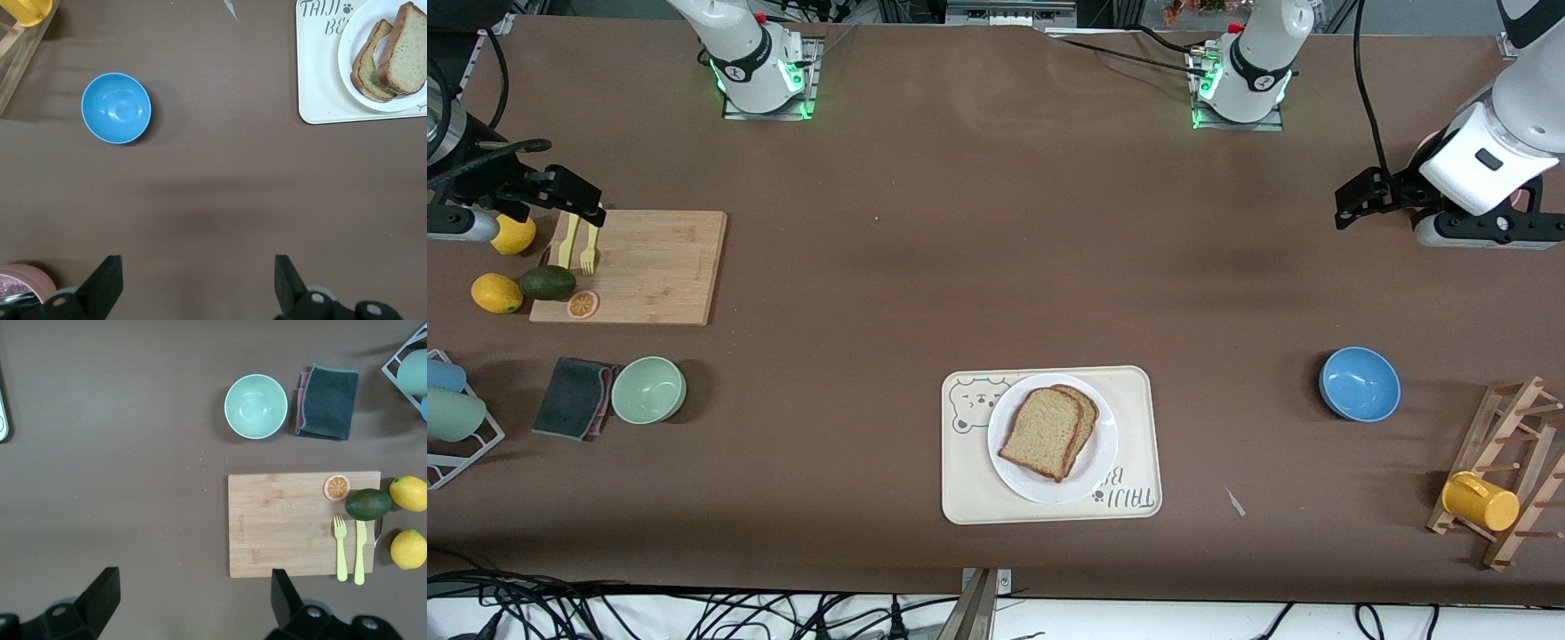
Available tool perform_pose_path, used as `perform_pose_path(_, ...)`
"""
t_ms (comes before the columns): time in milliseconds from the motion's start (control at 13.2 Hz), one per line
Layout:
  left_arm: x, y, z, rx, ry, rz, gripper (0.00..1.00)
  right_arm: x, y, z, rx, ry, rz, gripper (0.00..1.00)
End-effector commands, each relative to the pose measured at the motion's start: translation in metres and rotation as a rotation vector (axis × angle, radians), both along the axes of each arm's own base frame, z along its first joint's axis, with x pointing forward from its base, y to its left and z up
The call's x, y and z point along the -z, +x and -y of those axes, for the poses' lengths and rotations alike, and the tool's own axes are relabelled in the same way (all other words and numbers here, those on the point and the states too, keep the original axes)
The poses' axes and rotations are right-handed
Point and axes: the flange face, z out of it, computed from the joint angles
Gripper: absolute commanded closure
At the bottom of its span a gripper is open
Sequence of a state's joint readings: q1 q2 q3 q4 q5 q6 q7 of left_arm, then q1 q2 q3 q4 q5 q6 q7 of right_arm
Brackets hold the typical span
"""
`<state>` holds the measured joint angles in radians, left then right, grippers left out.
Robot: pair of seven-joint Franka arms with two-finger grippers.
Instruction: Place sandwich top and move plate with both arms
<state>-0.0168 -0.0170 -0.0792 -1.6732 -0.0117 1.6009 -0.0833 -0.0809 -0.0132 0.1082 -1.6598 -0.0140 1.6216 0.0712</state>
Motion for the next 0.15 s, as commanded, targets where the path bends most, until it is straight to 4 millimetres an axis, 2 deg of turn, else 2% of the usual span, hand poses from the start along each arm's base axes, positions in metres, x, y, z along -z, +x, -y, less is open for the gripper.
perform_pose_path(0,-0.0062,-0.0056,-0.0013,0.009,0.039,0.002,0.0,-0.0073,0.0004,-0.0014,0.006,0.013,0.002,0.0)
perform_pose_path(76,-0.0062,-0.0056,-0.0013,0.01,0.039,0.002,0.0,-0.0073,0.0004,-0.0014,0.005,0.013,0.002,0.0)
